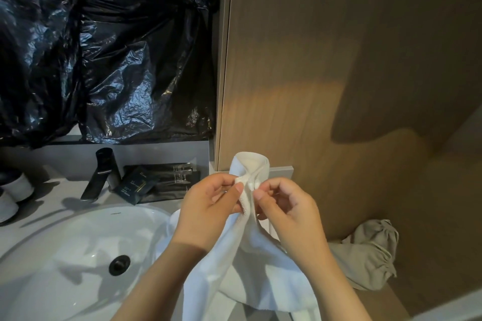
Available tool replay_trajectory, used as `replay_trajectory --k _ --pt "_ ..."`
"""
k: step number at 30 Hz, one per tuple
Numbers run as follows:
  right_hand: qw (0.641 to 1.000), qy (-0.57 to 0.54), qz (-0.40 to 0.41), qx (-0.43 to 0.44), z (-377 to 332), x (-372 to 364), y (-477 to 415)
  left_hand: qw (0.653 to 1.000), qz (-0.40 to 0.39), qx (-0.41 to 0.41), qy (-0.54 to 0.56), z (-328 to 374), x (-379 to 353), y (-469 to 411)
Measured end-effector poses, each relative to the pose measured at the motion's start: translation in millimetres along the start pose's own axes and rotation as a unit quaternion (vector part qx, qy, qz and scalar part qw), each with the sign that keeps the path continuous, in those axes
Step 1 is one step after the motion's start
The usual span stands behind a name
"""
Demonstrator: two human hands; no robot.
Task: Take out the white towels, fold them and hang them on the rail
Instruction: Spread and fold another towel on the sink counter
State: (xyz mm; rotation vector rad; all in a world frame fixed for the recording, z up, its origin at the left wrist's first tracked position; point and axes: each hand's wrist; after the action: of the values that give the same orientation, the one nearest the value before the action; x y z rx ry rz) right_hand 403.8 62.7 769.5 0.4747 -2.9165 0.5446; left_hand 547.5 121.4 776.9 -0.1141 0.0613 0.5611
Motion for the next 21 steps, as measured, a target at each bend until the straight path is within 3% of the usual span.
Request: replay_trajectory --k 7,21 --pt "0.992 -0.109 -0.053 -0.037 -4.2 8.5 -3.1 1.000 -0.022 0.007 0.009 4.7 7.9 4.8" --pt "0.989 -0.060 -0.113 -0.070 -10.5 12.8 -10.4 0.998 -0.061 0.008 0.008 10.0 16.6 9.2"
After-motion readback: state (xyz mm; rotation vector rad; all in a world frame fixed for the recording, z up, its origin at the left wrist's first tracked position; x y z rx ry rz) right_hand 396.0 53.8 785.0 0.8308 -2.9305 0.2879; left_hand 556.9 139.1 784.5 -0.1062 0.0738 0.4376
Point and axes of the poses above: each hand's wrist, its own y-axis away from the middle knuckle, its own x-axis out of the back of the hand, z = x × y, and after that the axes turned 6 degrees about z, right-handed
